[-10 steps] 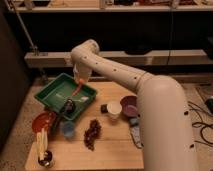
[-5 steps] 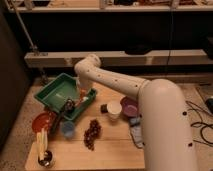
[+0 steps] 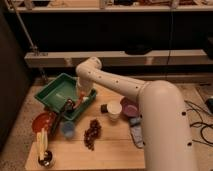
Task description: Place pepper in tray
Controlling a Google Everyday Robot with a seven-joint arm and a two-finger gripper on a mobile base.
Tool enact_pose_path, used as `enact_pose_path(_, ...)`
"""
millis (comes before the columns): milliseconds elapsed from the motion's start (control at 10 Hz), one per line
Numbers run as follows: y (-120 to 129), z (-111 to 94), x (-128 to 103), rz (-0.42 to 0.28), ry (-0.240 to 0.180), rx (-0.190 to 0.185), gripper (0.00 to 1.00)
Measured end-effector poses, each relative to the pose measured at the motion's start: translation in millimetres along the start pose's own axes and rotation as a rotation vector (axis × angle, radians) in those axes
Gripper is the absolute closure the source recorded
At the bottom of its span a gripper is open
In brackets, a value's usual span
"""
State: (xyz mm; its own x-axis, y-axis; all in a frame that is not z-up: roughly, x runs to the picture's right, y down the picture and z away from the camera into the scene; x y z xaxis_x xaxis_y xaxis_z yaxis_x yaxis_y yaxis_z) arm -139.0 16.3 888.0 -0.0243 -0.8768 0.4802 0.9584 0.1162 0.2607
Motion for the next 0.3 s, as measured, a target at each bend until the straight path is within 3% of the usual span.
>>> enact_pose_path(300,-0.8,-3.1,0.1,0.002,-0.007,0.012,0.20)
